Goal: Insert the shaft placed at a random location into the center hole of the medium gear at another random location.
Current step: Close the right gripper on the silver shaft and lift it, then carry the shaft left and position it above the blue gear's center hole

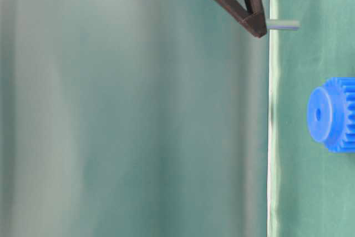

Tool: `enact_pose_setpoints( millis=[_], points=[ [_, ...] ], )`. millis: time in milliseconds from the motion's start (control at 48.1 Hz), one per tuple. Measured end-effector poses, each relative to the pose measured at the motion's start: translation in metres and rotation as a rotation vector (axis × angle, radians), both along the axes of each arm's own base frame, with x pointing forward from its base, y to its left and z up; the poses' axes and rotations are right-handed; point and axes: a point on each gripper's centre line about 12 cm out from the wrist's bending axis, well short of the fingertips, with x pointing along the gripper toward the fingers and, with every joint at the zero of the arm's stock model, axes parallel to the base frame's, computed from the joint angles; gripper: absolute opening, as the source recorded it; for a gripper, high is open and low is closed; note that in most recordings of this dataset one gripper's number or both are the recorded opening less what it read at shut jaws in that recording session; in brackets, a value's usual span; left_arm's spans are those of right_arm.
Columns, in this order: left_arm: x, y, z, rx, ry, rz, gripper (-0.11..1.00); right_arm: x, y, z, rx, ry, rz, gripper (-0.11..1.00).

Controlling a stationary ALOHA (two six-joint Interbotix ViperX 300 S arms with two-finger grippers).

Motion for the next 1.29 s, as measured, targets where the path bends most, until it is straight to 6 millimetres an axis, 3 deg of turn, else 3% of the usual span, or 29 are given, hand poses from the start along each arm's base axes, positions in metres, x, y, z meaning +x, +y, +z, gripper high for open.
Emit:
enact_pose_setpoints(
  millis=[146,791,1290],
  points=[
    [0.000,0.000,0.001,0.002,-0.001,0.000,0.00,0.011,0.000,0.000,0.004,0.008,0.007,0.13],
    [0.000,0.000,0.000,0.001,0.000,0.000,0.00,0.094,0.021,0.009,0.041,-0.018,0.089,0.13],
    [0.000,0.000,0.000,0.001,0.008,0.000,0.00,0.102,0.021,0.009,0.058,-0.018,0.080,0.13]
  ],
)
